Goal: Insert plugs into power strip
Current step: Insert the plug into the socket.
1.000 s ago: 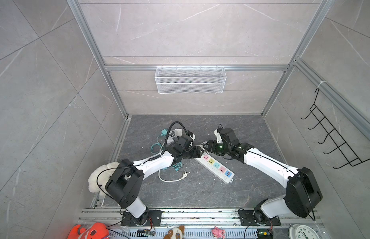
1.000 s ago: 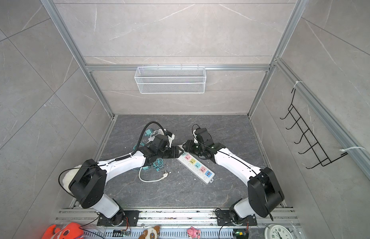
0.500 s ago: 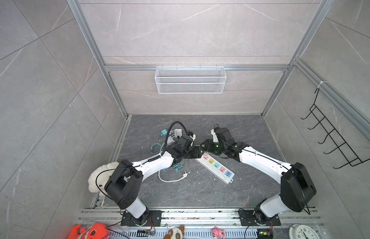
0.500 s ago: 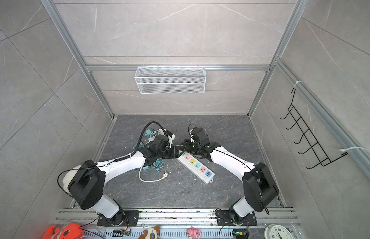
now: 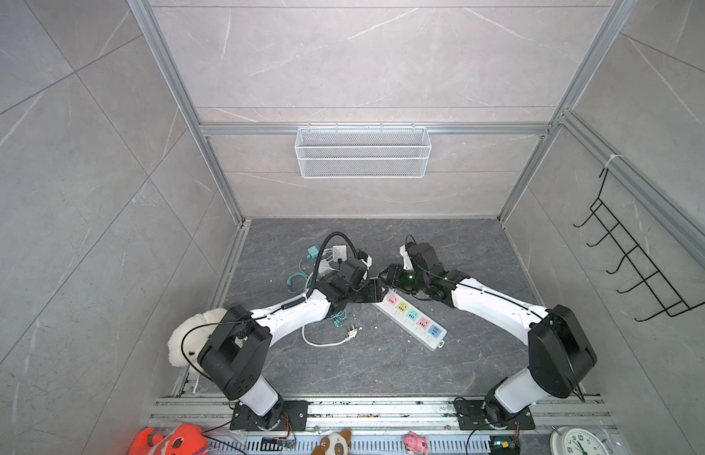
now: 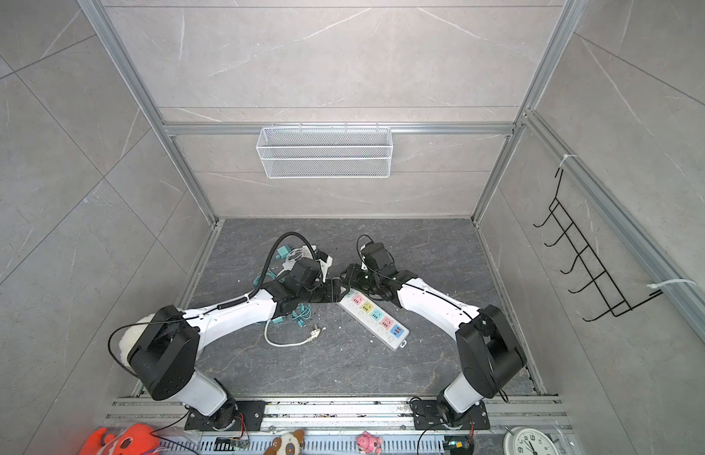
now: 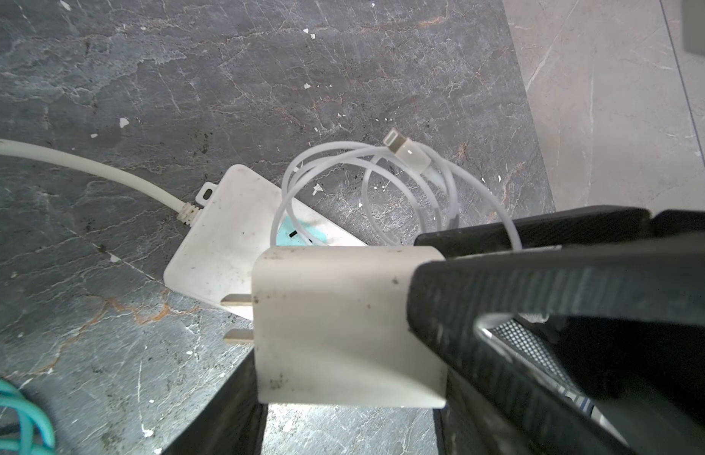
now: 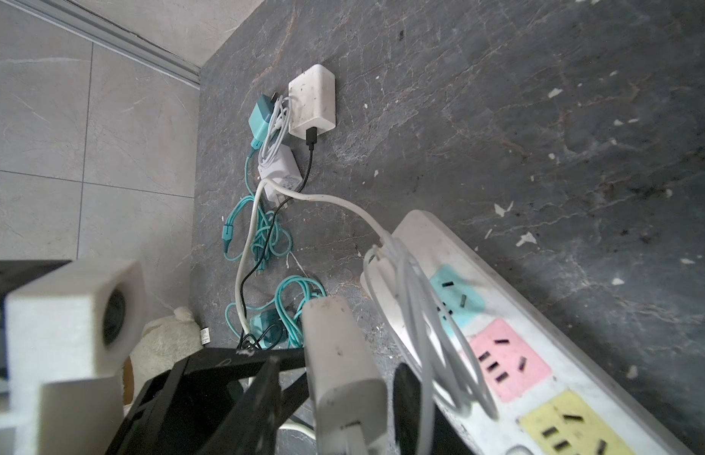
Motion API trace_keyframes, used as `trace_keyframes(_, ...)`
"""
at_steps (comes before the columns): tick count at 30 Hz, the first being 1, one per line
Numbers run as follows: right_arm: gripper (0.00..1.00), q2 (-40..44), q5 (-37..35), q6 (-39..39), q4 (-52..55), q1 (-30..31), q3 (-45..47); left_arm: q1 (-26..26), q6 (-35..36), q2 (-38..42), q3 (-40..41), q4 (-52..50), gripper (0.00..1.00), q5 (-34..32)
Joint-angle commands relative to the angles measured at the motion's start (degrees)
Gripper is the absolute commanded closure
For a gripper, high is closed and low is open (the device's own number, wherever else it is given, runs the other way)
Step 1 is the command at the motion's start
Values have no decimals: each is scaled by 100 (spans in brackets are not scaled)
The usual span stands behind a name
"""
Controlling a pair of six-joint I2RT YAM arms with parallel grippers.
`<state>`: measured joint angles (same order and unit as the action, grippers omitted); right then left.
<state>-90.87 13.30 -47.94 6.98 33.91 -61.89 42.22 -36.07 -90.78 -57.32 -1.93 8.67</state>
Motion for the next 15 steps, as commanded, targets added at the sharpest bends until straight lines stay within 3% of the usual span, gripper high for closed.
trace_keyframes(1,55,-97,174,-74,-78,139,70,67,-22,328,-48,658,80,-29)
trace_keyframes(15,63,-177,258,-119,-193,211,191,151,89,169,-301,932,80,-59)
